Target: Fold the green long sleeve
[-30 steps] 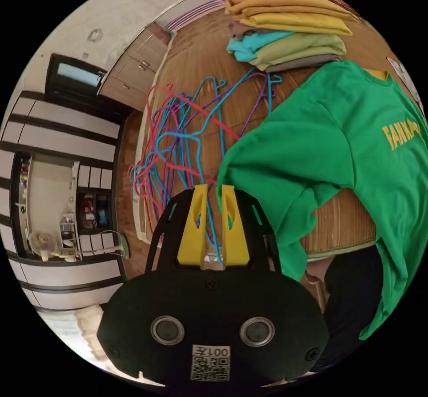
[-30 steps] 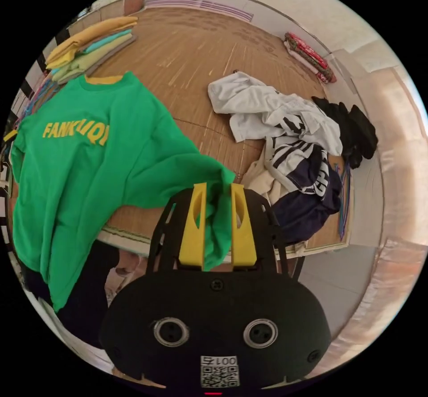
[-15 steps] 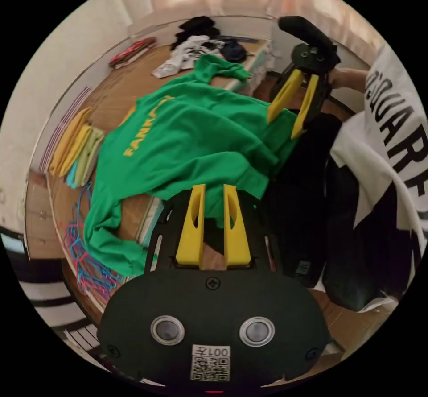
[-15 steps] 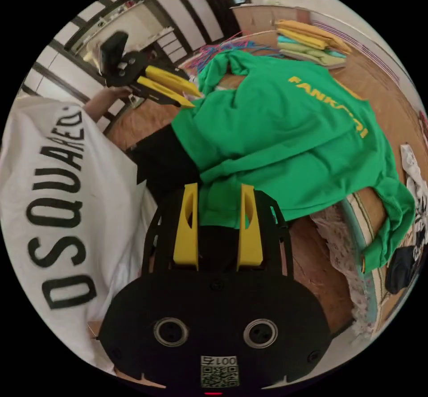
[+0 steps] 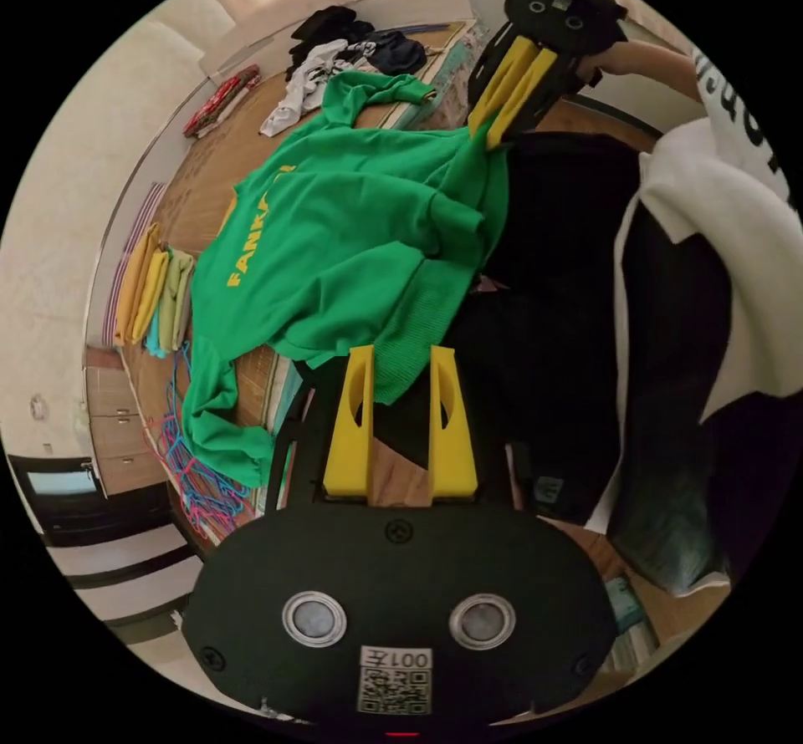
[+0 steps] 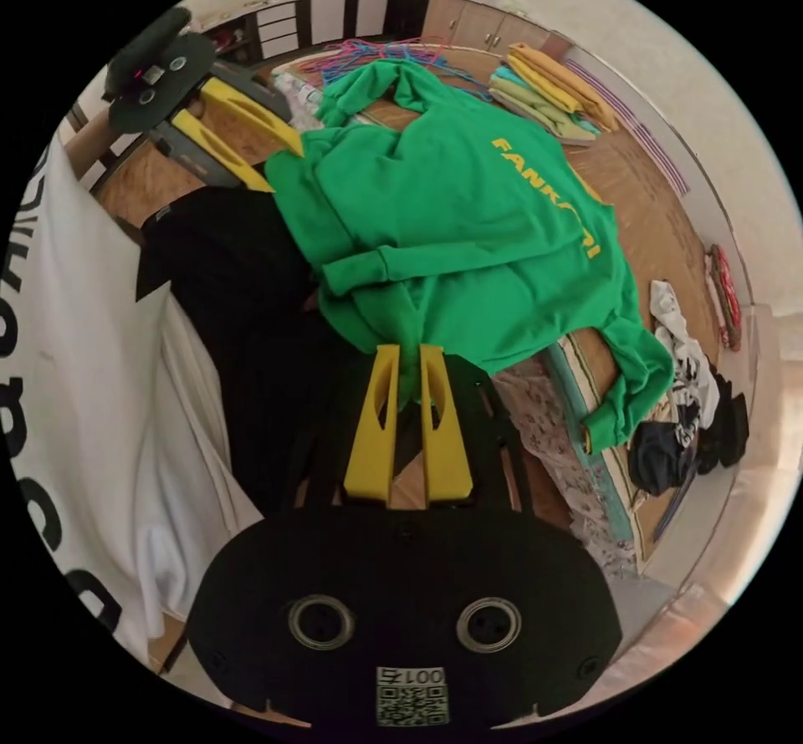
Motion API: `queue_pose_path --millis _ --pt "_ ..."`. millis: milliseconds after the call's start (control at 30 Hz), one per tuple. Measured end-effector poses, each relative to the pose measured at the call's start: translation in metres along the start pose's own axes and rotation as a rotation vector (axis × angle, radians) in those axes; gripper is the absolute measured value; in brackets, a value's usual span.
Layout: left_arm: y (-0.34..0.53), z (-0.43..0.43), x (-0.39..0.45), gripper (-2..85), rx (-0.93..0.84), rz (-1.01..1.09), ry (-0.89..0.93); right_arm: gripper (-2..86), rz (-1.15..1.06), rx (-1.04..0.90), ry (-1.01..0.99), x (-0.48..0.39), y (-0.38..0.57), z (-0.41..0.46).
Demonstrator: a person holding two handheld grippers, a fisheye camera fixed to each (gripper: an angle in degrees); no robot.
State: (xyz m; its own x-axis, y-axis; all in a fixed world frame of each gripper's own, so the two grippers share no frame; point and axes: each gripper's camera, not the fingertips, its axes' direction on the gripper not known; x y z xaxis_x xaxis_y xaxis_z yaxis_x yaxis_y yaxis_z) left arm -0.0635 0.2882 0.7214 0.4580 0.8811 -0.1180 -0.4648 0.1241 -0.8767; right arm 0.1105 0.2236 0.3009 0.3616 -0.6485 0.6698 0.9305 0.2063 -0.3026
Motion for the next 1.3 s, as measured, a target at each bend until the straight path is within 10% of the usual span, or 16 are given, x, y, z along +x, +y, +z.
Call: queue_pose_path --millis 800,1300 --pt "0.153 -0.130 0.019 -1.0 0.166 -0.473 -0.438 2.5 0.199 0.257 0.492 0.011 0.132 -0.091" --pt "0.247 0.027 0.114 -1.0 -0.066 -0.613 0.109 3.9 0.377 0.064 -0.138 0.011 0.251 0.082"
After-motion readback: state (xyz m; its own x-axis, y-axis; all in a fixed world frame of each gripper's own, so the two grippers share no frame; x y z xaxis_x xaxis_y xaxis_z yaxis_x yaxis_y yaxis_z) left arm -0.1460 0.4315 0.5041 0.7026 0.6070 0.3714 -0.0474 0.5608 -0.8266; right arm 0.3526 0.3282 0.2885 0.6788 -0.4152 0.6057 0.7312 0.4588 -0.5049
